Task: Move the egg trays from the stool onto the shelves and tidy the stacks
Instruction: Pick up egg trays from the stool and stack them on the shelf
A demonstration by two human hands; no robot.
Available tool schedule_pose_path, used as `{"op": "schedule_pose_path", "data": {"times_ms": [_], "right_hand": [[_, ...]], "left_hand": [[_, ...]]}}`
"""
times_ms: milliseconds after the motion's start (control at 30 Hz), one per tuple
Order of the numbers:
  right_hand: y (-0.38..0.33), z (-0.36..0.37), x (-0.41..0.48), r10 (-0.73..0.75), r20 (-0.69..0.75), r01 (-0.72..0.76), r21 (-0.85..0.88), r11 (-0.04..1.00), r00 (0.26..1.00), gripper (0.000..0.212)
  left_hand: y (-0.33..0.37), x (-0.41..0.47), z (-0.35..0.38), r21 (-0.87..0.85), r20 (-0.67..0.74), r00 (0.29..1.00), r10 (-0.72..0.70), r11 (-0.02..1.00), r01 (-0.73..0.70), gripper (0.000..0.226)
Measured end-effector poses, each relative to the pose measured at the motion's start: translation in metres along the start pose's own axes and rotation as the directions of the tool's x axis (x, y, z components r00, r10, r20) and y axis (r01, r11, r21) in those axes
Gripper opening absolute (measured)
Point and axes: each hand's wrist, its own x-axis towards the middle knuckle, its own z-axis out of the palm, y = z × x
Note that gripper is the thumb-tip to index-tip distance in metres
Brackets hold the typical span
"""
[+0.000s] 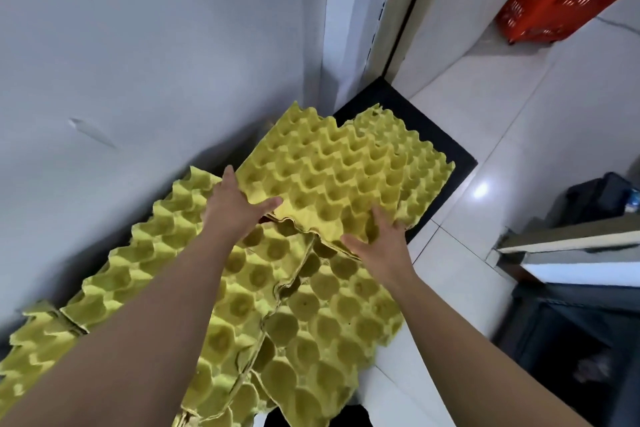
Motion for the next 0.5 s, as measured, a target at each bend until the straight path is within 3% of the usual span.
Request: {"op": "schedule_pose_path", "data": {"times_ms": [200,500], "right_hand": [[0.002,0.006,0.006,0.014,-0.053,-0.012,0.042,0.999,0.998,0.089],[-0.024,-0.030,-0.015,-0.069,-0.148,0.077,0.048,0.996,0.987,0.087]], "left_hand": [[0.005,-0.002,-0.004,-0.098,-0.056,0.998,0.013,0.995,-0.019,0.096],[0.023,-0.039,-0.027,-0.205,-0.121,0.992,0.023,0.978,-0.048,0.109]]}}
